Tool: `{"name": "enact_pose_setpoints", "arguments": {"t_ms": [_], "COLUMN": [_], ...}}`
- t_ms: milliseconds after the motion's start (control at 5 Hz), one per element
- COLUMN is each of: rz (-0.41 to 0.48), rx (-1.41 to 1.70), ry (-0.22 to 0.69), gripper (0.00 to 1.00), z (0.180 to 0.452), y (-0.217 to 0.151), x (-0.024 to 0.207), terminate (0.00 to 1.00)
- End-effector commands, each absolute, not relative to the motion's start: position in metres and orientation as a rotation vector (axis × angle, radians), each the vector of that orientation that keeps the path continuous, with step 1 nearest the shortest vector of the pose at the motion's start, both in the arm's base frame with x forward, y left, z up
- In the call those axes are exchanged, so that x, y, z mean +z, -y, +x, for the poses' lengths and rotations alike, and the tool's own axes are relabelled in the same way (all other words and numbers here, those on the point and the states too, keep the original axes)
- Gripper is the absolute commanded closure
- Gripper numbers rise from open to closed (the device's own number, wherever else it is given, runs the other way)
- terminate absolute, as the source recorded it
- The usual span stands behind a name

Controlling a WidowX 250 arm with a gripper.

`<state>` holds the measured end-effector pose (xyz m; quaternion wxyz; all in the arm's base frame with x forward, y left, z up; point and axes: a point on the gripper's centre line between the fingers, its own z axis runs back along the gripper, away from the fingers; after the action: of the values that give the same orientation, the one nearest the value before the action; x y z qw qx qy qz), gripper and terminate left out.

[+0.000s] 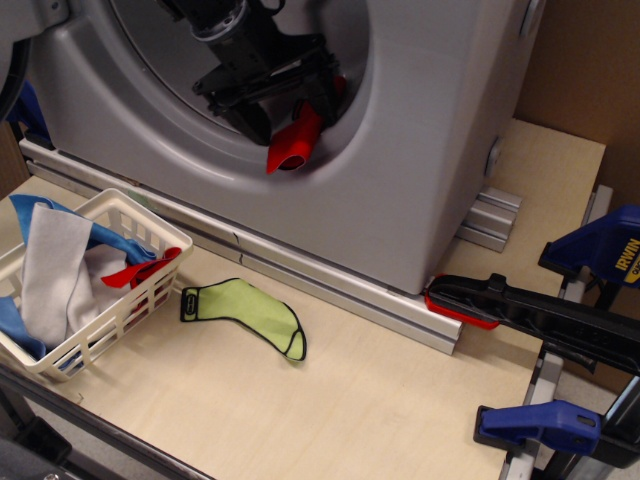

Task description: Take clothes out of laundry machine

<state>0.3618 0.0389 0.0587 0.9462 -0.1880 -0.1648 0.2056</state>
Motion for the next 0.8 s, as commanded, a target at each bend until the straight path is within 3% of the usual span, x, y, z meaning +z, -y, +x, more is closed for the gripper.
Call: {"name": "enact_pose_setpoints", "arguments": {"t_ms": [0,200,600], "rz": [-0.357,-0.357,-0.343], "rx": [0.353,0.26,0.189], "ry": [0.32,0.332,0.35], "gripper": [0.0,1.0,1.0], "z": [0.3675,0.3689,0.3627], "y": [-0.0423,-0.0379,-0.0426], "x": [0.0626,0.0621,0.0669], "terminate": [0.0,0.0,0.0]}}
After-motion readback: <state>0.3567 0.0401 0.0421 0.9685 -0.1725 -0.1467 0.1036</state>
